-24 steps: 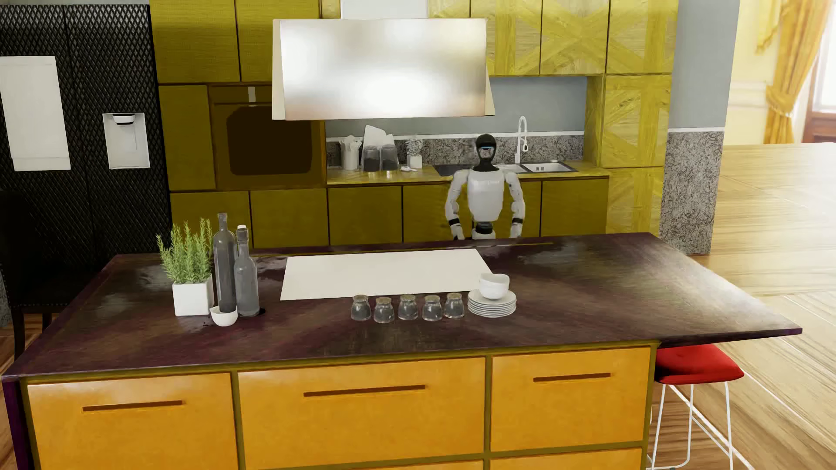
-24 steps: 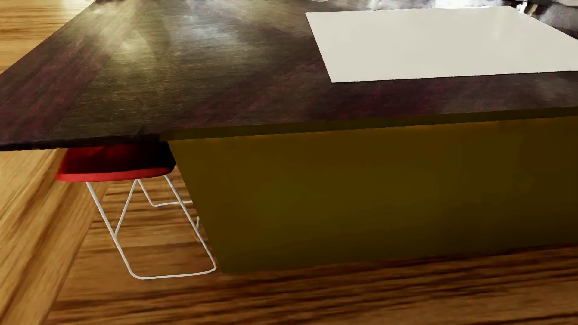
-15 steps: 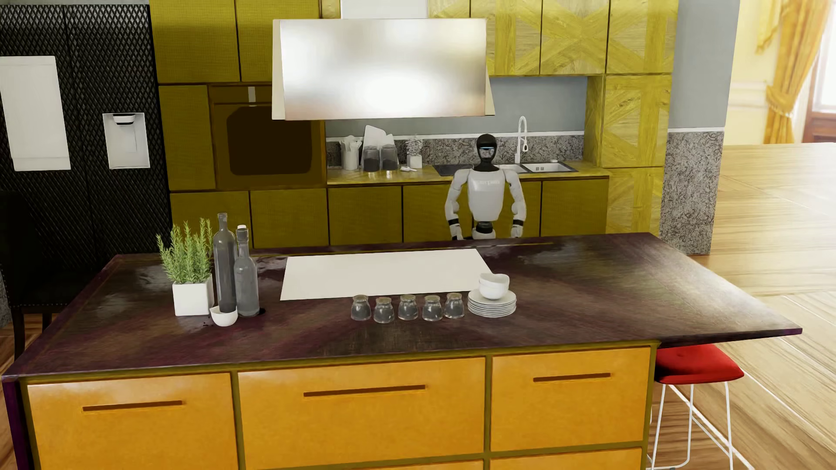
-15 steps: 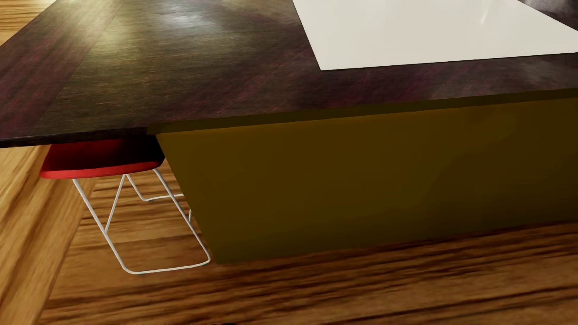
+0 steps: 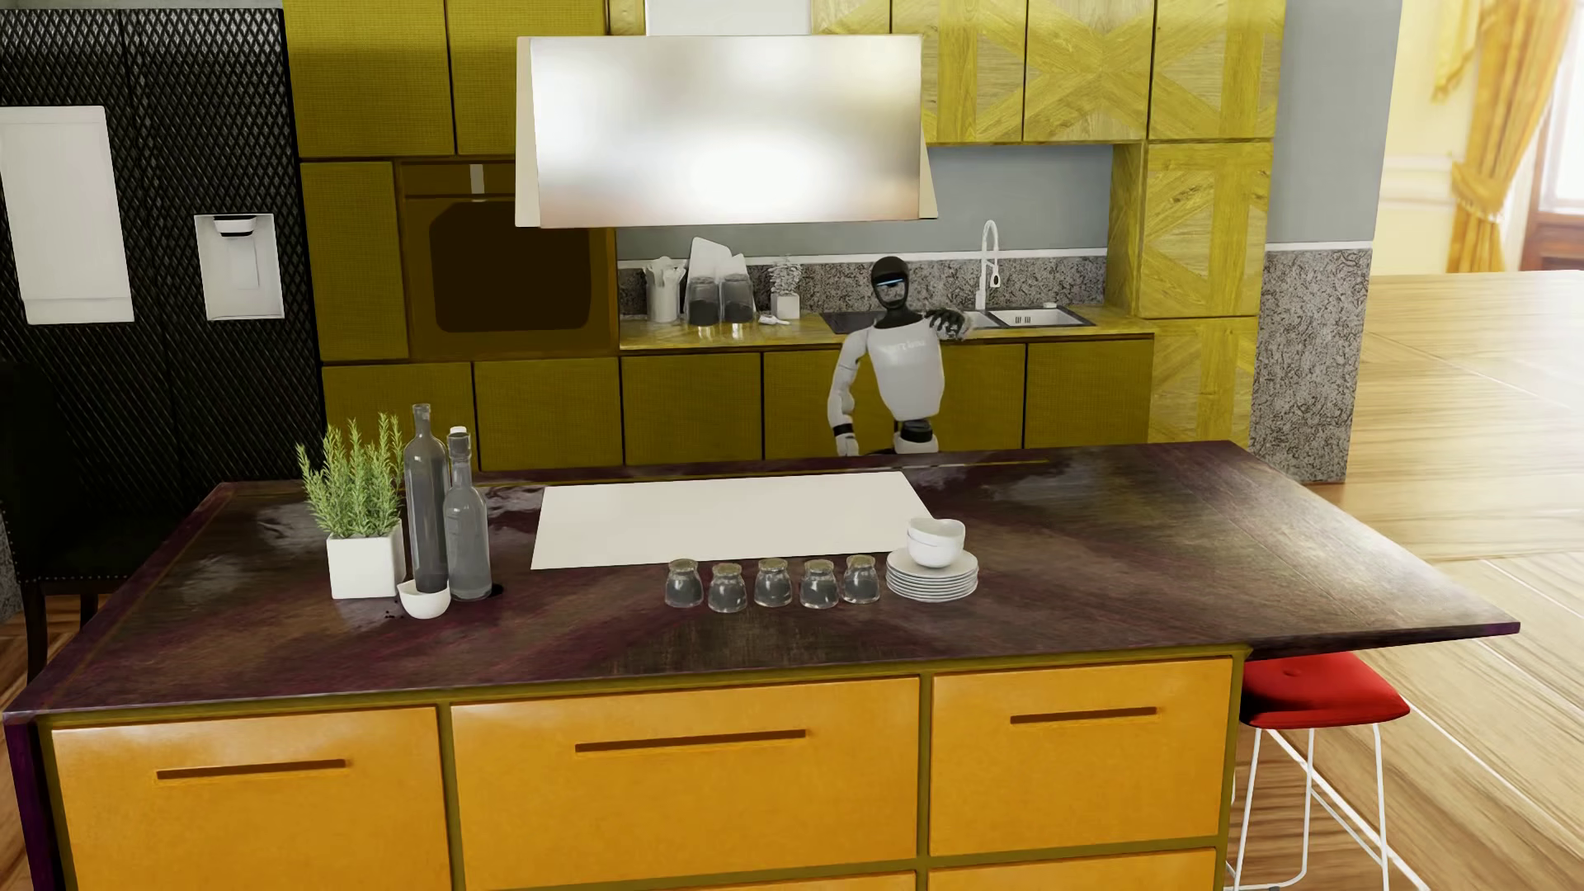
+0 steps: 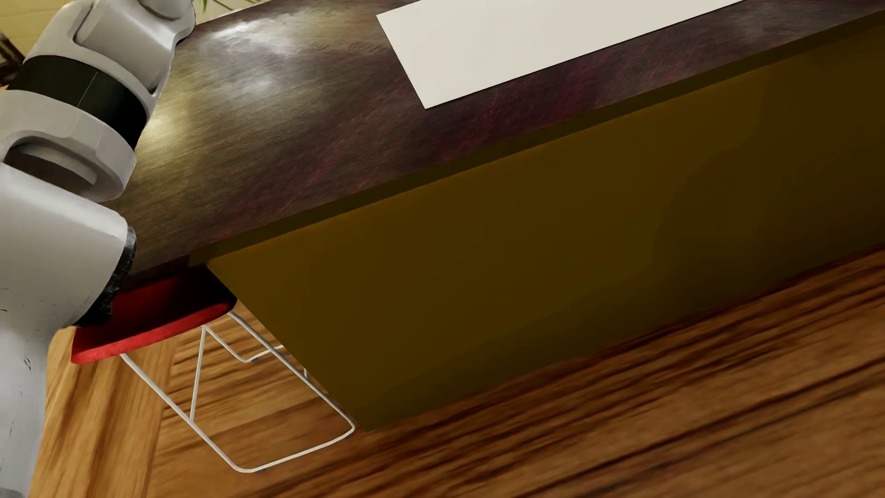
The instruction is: Reach forward
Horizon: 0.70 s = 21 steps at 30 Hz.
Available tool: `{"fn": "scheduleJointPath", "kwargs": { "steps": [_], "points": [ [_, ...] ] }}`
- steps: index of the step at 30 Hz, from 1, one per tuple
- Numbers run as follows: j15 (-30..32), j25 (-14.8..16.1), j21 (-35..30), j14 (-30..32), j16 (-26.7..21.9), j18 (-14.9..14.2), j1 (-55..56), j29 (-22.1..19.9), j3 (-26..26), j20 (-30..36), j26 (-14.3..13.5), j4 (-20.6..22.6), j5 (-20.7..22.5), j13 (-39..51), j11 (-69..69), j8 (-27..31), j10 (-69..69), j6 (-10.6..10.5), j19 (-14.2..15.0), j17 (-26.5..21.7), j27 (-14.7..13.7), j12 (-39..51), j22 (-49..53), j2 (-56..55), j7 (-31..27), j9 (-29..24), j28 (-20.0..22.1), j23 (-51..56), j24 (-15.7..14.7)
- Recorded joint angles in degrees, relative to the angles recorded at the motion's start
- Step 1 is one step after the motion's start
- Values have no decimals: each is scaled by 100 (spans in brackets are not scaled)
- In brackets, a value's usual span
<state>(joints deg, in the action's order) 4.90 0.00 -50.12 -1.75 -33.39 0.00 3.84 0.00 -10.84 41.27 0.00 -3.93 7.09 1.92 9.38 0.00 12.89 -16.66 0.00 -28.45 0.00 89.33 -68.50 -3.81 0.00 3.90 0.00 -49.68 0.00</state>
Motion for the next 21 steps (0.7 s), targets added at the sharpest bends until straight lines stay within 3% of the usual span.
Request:
{"fn": "scheduleJointPath", "kwargs": {
  "steps": [5, 21],
  "points": [
    [100, 0, -83, -137, 310, 0, -55, 0, -179, 497, 0, 18, -12, -24, 7, 0, -2, -3, 0, 64, 0, -151, -335, 33, 0, -5, 0, -145, 0],
    [125, 0, 55, -183, 355, 0, -82, 0, -250, 429, 0, 4, 9, -57, -39, 0, -10, 48, 0, 43, 0, -123, -311, 69, 0, -7, 0, -34, 0]
  ]
}}
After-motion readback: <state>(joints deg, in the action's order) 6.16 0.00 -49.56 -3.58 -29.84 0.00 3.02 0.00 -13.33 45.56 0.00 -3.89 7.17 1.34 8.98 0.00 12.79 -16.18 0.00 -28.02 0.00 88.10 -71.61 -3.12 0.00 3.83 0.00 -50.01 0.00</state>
